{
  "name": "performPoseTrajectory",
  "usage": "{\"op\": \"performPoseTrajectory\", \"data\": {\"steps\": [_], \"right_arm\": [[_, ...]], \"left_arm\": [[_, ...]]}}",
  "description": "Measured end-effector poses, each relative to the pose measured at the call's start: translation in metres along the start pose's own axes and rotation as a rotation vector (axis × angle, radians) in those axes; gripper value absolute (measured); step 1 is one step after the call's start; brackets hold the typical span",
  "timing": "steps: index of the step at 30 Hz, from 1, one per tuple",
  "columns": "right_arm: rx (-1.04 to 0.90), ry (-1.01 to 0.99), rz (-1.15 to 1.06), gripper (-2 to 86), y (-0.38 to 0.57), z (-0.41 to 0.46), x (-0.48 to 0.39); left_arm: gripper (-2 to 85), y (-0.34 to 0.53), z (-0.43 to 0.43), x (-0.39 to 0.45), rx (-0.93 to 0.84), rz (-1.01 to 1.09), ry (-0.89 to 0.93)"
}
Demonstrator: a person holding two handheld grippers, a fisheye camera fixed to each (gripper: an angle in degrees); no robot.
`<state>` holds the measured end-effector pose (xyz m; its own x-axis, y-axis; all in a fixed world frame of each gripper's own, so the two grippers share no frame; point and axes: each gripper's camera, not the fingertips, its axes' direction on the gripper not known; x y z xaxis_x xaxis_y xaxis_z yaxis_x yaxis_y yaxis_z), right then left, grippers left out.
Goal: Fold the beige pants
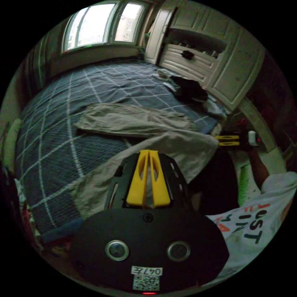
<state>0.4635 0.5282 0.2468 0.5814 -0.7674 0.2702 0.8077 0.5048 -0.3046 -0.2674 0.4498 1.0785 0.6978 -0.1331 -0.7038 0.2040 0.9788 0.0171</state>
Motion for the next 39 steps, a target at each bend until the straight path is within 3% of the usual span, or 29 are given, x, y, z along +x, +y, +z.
{"op": "performPoseTrajectory", "data": {"steps": [3, 6, 10, 15, 20, 24, 27, 33, 39], "right_arm": [[-0.005, -0.090, 0.118, 5.6, 0.028, 0.001, 0.035], [0.176, -0.169, 0.317, 7.4, 0.066, -0.013, 0.086], [0.415, -0.226, 0.511, 6.9, 0.100, -0.007, 0.144], [0.396, -0.208, 0.702, 6.5, 0.104, 0.044, 0.196], [0.334, -0.424, 0.782, 6.0, 0.108, 0.105, 0.238], [0.434, -0.746, 0.728, 3.2, 0.114, 0.125, 0.250], [0.474, -0.716, 0.750, 3.0, 0.128, 0.114, 0.257], [0.351, -0.717, 0.674, 3.2, 0.128, 0.113, 0.260], [0.326, -0.434, 0.612, 0.4, 0.124, 0.074, 0.262]], "left_arm": [[-0.8, -0.031, 0.003, -0.051, -0.046, -0.057, -0.135], [-0.5, -0.063, 0.003, -0.112, -0.017, -0.187, -0.212], [1.8, -0.098, 0.030, -0.187, -0.036, -0.373, -0.128], [3.8, -0.114, 0.094, -0.230, -0.211, -0.507, -0.114], [-0.6, -0.109, 0.091, -0.226, -0.109, -0.410, -0.154], [-0.8, -0.092, 0.057, -0.222, 0.059, -0.397, -0.105], [-0.9, -0.084, 0.035, -0.213, 0.103, -0.335, -0.160], [-0.9, -0.079, 0.044, -0.211, 0.009, -0.316, -0.256], [-0.9, -0.063, 0.050, -0.211, 0.016, -0.354, -0.240]]}}
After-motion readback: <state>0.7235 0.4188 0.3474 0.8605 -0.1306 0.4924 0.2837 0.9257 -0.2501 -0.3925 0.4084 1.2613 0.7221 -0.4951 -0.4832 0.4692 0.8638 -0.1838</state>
